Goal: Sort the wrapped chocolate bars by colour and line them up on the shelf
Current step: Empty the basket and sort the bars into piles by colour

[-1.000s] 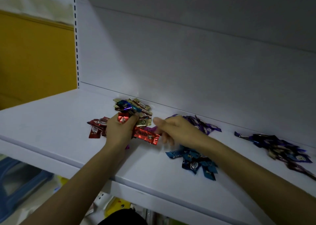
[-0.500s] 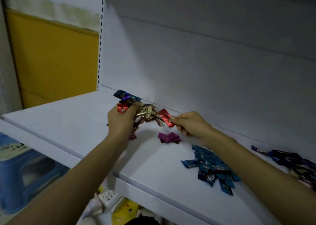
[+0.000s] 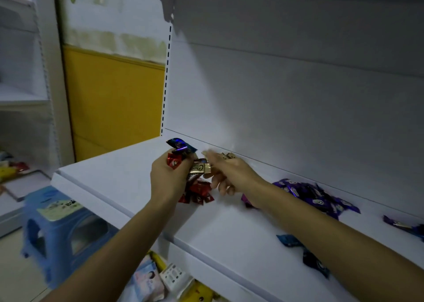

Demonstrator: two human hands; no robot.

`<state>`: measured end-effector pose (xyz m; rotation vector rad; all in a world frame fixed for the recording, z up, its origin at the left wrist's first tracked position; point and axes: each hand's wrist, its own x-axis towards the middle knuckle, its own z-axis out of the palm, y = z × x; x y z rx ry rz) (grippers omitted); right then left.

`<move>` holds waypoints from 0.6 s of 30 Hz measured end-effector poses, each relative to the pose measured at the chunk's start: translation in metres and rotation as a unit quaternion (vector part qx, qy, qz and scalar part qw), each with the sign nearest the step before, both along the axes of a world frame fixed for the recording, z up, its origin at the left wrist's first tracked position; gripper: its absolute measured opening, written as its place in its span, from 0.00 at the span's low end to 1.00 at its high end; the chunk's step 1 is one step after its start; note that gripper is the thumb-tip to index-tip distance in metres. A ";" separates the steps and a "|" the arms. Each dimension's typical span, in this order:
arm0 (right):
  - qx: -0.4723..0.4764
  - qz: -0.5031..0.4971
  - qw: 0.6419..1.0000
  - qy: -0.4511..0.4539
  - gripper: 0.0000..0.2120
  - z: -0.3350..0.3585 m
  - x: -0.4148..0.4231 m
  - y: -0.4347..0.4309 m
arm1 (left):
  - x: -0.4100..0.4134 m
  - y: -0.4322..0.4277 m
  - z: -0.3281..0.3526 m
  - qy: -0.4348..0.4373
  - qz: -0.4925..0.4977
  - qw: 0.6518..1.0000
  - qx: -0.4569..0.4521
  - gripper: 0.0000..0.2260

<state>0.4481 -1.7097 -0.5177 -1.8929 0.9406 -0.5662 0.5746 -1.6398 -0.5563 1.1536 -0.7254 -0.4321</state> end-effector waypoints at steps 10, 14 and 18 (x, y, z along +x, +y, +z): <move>-0.010 -0.005 1.000 -0.014 0.14 0.013 -0.052 -0.001 | -0.035 -0.017 -0.004 0.037 -0.032 0.998 -0.026 0.14; 0.011 -0.045 0.998 -0.053 0.13 0.017 -0.064 -0.011 | -0.042 -0.021 -0.009 0.048 -0.049 0.998 0.012 0.06; 0.019 -0.082 0.994 -0.070 0.13 0.015 -0.064 -0.021 | -0.048 -0.023 -0.013 0.093 -0.071 0.993 0.019 0.04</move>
